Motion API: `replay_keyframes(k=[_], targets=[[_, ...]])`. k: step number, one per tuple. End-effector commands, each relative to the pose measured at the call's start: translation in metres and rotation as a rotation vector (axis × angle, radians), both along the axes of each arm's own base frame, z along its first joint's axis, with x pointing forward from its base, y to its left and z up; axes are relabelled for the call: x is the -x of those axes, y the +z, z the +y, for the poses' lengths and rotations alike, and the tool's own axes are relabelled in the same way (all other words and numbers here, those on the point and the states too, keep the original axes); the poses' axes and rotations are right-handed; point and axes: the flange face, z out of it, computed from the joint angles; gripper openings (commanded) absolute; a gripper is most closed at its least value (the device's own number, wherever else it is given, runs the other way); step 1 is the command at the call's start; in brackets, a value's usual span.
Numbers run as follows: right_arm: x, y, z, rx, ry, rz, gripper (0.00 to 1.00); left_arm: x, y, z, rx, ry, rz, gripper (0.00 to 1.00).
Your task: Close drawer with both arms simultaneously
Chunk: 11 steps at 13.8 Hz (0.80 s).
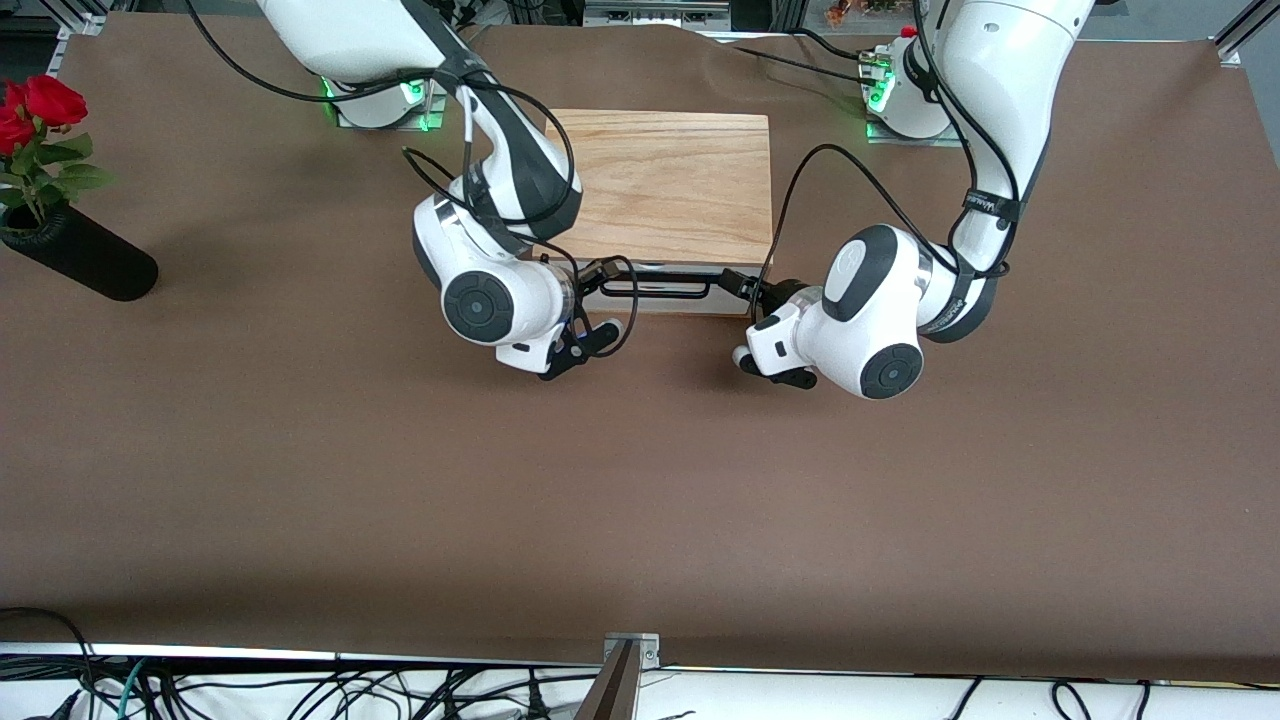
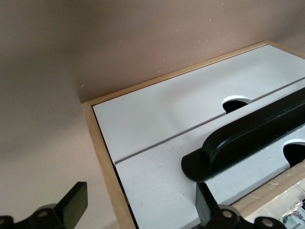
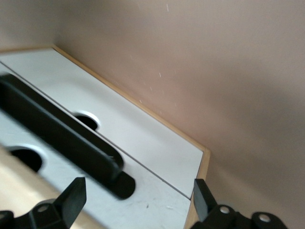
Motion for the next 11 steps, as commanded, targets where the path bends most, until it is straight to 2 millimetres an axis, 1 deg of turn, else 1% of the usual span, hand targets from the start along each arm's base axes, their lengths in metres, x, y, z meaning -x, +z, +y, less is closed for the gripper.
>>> replay_keyframes(k=[1, 2, 3, 5, 6, 7, 8, 9, 10, 11], targets=[[-0.017, 0.042, -0.006, -0.035, -0.010, -0.050, 1.00, -0.015, 0.037, 0.019, -0.042, -0.031, -0.076, 1.00], [-0.027, 0.053, -0.015, -0.035, -0.025, -0.081, 1.00, -0.028, 0.055, 0.033, -0.070, -0.035, -0.132, 1.00], [-0.039, 0.065, -0.029, -0.016, -0.043, -0.125, 1.00, -0.038, 0.074, 0.045, -0.093, -0.037, -0.180, 1.00], [-0.065, 0.097, -0.068, 0.048, -0.082, -0.229, 1.00, -0.059, 0.104, 0.079, -0.139, -0.014, -0.256, 1.00], [-0.079, 0.105, -0.093, 0.088, -0.112, -0.270, 1.00, -0.070, 0.122, 0.105, -0.195, -0.014, -0.312, 1.00], [-0.091, 0.116, -0.116, 0.117, -0.140, -0.301, 1.00, -0.078, 0.148, 0.125, -0.256, -0.023, -0.382, 1.00], [-0.099, 0.122, -0.136, 0.141, -0.171, -0.316, 1.00, -0.082, 0.169, 0.136, -0.300, -0.031, -0.435, 1.00], [-0.104, 0.126, -0.156, 0.169, -0.197, -0.310, 1.00, -0.084, 0.183, 0.143, -0.329, -0.034, -0.469, 1.00], [-0.105, 0.144, -0.179, 0.190, -0.229, -0.313, 1.00, -0.086, 0.198, 0.161, -0.374, -0.027, -0.500, 1.00], [-0.105, 0.158, -0.200, 0.211, -0.257, -0.316, 1.00, -0.084, 0.219, 0.171, -0.398, -0.025, -0.541, 1.00]])
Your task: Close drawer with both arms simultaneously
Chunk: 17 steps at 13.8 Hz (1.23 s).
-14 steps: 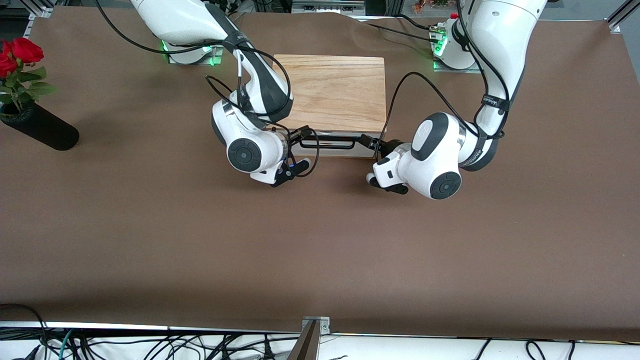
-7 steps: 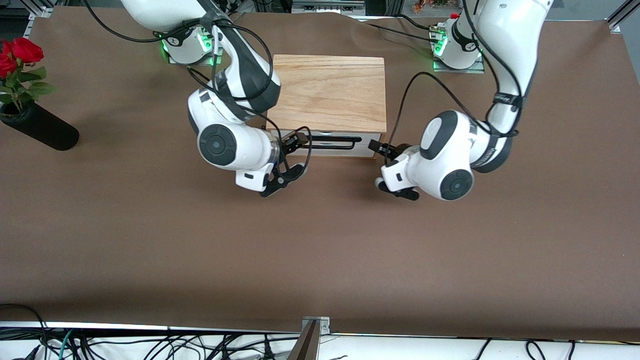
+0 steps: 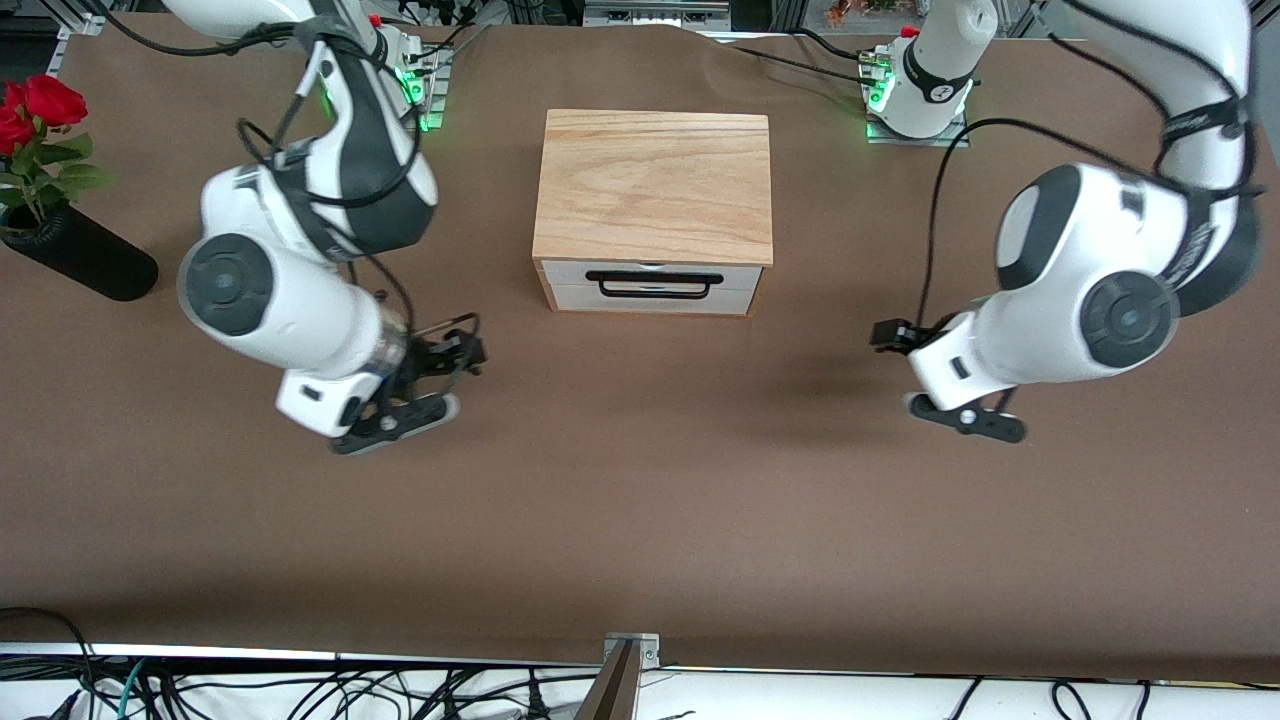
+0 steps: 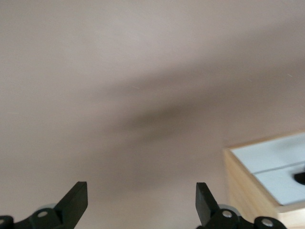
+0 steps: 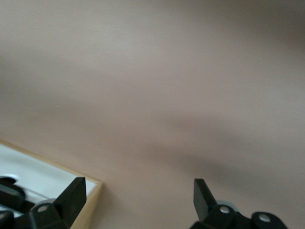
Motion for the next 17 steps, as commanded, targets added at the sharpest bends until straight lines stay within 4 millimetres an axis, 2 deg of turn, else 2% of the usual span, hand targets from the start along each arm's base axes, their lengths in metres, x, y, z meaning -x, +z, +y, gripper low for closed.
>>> replay_keyframes(k=[1, 2, 3, 4, 5, 7, 9, 10, 12, 13, 15, 17], targets=[[0.003, 0.034, -0.042, 0.050, -0.055, 0.009, 1.00, 0.005, 0.061, 0.033, -0.055, 0.019, -0.100, 1.00], [0.005, 0.040, -0.055, 0.059, -0.072, 0.020, 1.00, 0.002, 0.076, 0.051, -0.043, 0.054, -0.125, 1.00], [0.007, 0.053, -0.066, 0.060, -0.088, 0.016, 1.00, 0.009, 0.100, 0.064, -0.042, 0.085, -0.163, 1.00], [0.011, 0.067, -0.073, 0.055, -0.099, 0.004, 1.00, 0.014, 0.114, 0.077, -0.042, 0.111, -0.187, 1.00], [0.013, 0.077, -0.080, 0.068, -0.103, -0.011, 1.00, 0.019, 0.121, 0.100, -0.040, 0.170, -0.192, 1.00], [0.020, 0.101, -0.109, 0.141, -0.111, -0.048, 1.00, 0.045, 0.118, 0.122, 0.023, 0.242, -0.147, 1.00], [0.035, 0.124, -0.141, 0.184, -0.114, -0.070, 1.00, 0.081, 0.120, 0.119, 0.017, 0.233, -0.186, 1.00], [0.042, 0.127, -0.148, 0.225, -0.103, -0.075, 1.00, 0.095, 0.110, 0.110, -0.022, 0.200, -0.213, 1.00], [0.062, 0.143, -0.175, 0.215, -0.128, -0.086, 1.00, 0.099, 0.108, 0.113, -0.041, 0.194, -0.219, 1.00], [0.071, 0.144, -0.180, 0.206, -0.130, -0.077, 1.00, 0.098, 0.106, 0.111, -0.041, 0.192, -0.213, 1.00], [0.087, 0.144, -0.195, 0.191, -0.153, -0.058, 1.00, 0.094, 0.111, 0.105, -0.038, 0.183, -0.218, 1.00], [0.089, 0.139, -0.207, 0.170, -0.172, -0.043, 1.00, 0.091, 0.110, 0.102, -0.038, 0.179, -0.213, 1.00]])
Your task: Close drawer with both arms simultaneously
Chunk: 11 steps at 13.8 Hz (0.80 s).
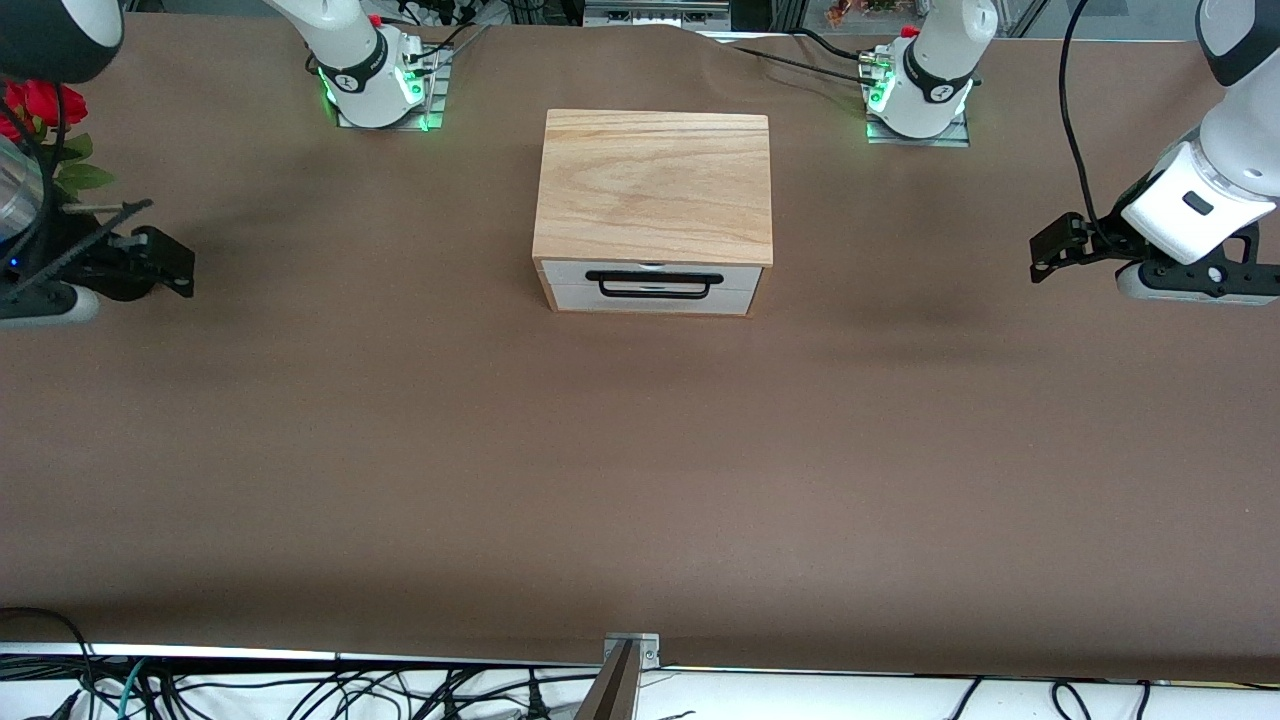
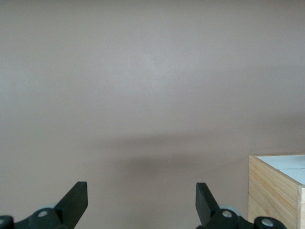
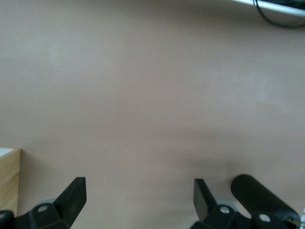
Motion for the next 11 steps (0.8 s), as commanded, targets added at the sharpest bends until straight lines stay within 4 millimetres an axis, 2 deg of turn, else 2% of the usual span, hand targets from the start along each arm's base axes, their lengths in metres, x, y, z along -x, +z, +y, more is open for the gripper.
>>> replay_keyframes(k=[1, 5, 6, 10, 11], targets=[[0.016, -0.004, -0.014, -0.037, -0.028, 0.008, 1.00, -0.001, 0.002, -0.001, -0.025, -0.001, -0.011, 1.00], [0.015, -0.013, -0.015, -0.067, -0.035, 0.039, 1.00, -0.004, -0.011, 0.003, -0.029, 0.007, 0.028, 1.00], [0.012, -0.017, -0.013, -0.075, -0.034, 0.049, 1.00, -0.004, -0.011, 0.004, -0.028, 0.009, 0.029, 1.00], [0.011, -0.012, -0.006, -0.082, -0.019, 0.038, 1.00, -0.004, -0.010, 0.003, -0.026, 0.010, 0.031, 1.00], [0.011, -0.012, -0.006, -0.082, -0.018, 0.038, 1.00, -0.006, -0.003, 0.003, -0.025, 0.010, 0.017, 1.00]])
